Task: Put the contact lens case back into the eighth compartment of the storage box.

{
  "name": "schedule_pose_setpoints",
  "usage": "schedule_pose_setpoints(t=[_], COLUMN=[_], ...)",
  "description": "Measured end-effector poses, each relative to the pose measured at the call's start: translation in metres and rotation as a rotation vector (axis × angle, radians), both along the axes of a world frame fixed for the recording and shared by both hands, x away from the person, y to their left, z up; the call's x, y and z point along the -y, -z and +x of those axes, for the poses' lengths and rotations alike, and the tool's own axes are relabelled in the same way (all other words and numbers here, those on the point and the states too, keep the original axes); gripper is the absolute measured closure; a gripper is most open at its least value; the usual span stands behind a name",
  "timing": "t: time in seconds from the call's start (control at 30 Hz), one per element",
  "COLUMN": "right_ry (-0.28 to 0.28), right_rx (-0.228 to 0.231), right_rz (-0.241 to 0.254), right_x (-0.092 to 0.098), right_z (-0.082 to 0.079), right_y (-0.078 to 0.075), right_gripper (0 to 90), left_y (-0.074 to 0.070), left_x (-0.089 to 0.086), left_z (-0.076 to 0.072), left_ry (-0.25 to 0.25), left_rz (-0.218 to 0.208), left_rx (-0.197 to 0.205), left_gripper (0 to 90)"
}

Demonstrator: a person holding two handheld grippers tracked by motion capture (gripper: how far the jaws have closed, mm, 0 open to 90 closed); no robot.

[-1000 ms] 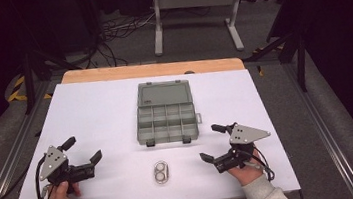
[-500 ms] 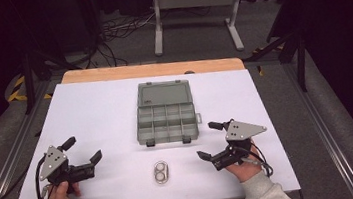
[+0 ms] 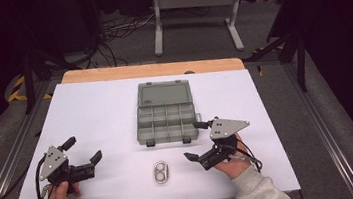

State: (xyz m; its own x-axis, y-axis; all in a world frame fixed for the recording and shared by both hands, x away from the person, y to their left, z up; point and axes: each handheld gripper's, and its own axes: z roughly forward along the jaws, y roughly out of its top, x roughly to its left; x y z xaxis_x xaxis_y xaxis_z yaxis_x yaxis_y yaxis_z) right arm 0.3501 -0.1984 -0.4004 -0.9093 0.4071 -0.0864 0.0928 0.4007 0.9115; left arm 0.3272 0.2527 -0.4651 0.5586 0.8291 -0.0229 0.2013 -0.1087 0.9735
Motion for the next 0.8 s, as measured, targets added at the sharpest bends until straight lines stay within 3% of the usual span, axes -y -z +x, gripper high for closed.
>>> schedule_pose_setpoints(t=[0.8], right_ry=[-0.124], right_rx=[0.007], right_rz=[-0.059], right_x=[-0.049], right_z=[0.009], right_y=[-0.005], right_gripper=[2.5], left_y=[0.0], left_x=[0.0], left_z=[0.0], left_ry=[0.002], left_rz=[0.001], left_rx=[0.002], left_gripper=[0.2])
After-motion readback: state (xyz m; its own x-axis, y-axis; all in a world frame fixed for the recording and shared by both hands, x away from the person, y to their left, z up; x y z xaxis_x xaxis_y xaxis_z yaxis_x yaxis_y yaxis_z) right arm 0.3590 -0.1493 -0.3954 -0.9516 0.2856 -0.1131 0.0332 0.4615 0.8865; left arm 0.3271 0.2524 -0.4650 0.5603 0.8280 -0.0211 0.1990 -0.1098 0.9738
